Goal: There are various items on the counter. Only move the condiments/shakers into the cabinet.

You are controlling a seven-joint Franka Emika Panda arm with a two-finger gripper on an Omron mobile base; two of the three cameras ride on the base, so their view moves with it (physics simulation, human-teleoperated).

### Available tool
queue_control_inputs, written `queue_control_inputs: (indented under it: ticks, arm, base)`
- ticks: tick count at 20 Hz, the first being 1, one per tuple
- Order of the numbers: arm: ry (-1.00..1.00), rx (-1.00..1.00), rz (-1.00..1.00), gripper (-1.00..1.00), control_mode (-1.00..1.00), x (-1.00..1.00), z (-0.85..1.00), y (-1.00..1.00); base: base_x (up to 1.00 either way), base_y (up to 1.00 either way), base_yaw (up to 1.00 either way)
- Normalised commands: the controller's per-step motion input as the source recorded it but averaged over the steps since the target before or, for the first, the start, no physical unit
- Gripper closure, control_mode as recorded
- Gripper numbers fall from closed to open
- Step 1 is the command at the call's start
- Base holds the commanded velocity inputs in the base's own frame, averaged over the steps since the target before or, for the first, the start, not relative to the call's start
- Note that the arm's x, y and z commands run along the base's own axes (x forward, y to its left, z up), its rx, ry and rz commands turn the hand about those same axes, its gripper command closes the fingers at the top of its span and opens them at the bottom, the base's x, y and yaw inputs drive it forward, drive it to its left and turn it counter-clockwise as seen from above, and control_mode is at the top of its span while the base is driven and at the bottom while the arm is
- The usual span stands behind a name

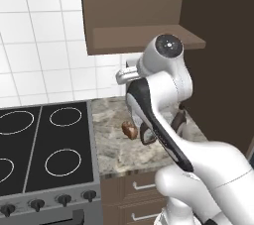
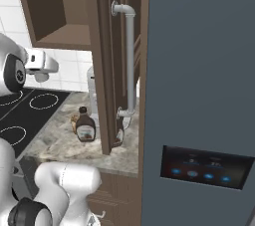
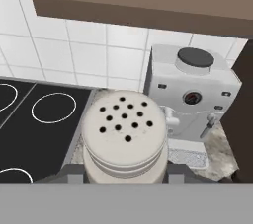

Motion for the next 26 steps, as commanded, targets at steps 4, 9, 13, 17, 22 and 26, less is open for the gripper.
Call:
queue_control_inputs:
  ticks: [4, 9, 13, 17, 22, 26]
  arm:
    - [-0.14, -0.10, -0.02, 1.00, -1.00, -0.04, 0.78, 0.00]
    - [-0.30, -0.01, -0.01, 1.00, -1.00, -0.27, 0.48, -0.08]
    - [-0.11, 0.07, 0.03, 1.00, -1.00, 0.00, 0.23, -0.33]
    - [-0.01, 0.14, 0.05, 1.00, -1.00, 0.01, 0.40, -0.53]
    - [0.08, 0.07, 0.00, 1.00, -1.00, 0.28, 0.01, -0.28]
    - [0.05, 0.00, 0.00, 1.00, -1.00, 0.46, 0.00, -0.11]
  base:
    - [0.00, 0.00, 0.00]
    - [0.00, 0.00, 0.00]
    - [0.00, 0.00, 0.00]
    - [0.00, 0.00, 0.00]
    - [0.00, 0.00, 0.00]
    - [0.00, 0.00, 0.00]
